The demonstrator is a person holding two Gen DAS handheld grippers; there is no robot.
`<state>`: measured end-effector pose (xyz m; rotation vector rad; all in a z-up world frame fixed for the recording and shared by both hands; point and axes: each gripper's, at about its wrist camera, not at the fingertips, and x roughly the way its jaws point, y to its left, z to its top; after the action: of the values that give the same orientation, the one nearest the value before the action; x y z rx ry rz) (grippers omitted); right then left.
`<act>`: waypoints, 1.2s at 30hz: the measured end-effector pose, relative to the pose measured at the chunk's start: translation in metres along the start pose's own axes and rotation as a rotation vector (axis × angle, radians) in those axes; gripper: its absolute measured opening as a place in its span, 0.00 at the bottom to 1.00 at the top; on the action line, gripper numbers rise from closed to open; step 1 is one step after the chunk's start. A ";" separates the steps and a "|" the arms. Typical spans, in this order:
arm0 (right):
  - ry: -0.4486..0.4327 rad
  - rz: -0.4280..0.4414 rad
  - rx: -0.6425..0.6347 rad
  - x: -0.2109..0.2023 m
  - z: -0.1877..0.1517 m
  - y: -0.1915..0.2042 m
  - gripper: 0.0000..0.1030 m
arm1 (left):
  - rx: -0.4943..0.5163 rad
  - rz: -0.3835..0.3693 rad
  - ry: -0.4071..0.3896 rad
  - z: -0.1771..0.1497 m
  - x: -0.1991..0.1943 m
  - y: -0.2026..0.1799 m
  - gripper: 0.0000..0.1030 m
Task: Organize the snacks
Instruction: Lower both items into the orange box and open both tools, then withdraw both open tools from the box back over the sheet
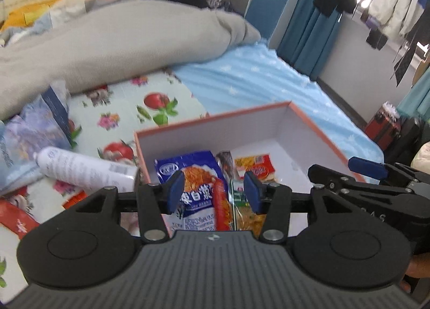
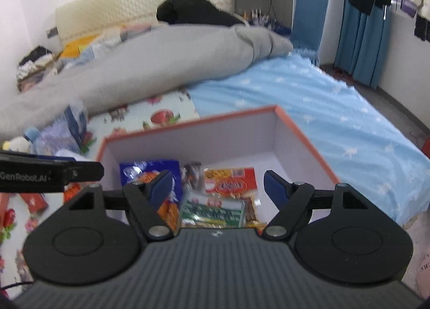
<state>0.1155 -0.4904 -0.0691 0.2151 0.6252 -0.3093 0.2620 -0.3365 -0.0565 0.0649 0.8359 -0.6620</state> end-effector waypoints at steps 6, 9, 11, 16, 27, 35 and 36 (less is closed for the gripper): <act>-0.084 0.023 -0.010 -0.036 0.009 0.018 0.74 | 0.038 0.026 -0.104 0.001 -0.058 0.001 0.53; -0.108 0.053 -0.020 -0.051 0.010 0.028 0.74 | 0.034 0.035 -0.150 0.000 -0.086 0.005 0.53; -0.119 0.063 -0.027 -0.061 0.010 0.034 0.74 | 0.029 0.050 -0.176 -0.002 -0.103 0.009 0.53; -0.155 0.094 -0.025 -0.084 0.010 0.047 0.74 | 0.001 0.063 -0.206 -0.013 -0.135 0.020 0.53; -0.164 0.170 -0.027 -0.105 0.001 0.077 0.74 | -0.084 0.140 -0.210 -0.044 -0.177 0.065 0.53; -0.154 0.229 -0.066 -0.107 -0.015 0.108 0.74 | -0.127 0.175 -0.195 -0.072 -0.188 0.088 0.53; -0.148 0.234 -0.071 -0.107 -0.018 0.112 0.74 | -0.133 0.176 -0.193 -0.076 -0.188 0.091 0.53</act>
<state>0.0626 -0.3578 -0.0072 0.1934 0.4583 -0.0761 0.1715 -0.1434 0.0066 -0.0452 0.6778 -0.4383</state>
